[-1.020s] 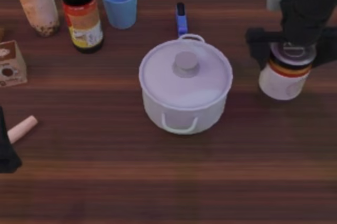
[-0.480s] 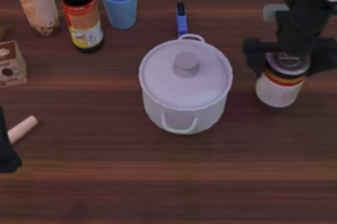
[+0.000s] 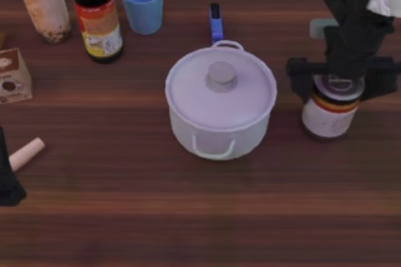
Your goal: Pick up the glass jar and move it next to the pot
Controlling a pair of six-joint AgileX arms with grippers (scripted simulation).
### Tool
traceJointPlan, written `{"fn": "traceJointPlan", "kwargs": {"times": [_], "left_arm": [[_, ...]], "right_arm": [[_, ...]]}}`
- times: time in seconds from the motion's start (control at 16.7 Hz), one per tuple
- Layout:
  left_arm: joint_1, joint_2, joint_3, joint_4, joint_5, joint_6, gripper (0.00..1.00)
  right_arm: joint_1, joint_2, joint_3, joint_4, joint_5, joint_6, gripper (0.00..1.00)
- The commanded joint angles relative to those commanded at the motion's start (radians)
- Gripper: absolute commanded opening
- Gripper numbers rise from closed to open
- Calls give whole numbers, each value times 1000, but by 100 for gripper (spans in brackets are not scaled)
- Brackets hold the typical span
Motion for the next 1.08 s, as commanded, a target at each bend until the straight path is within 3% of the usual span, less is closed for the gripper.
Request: {"fn": "traceJointPlan", "kwargs": {"times": [0.72,1.08], "left_arm": [[0,0,0,0,0,0,100],[0,0,0,0,0,0,100]], "right_arm": [[0,0,0,0,0,0,98],[0,0,0,0,0,0,100]]}}
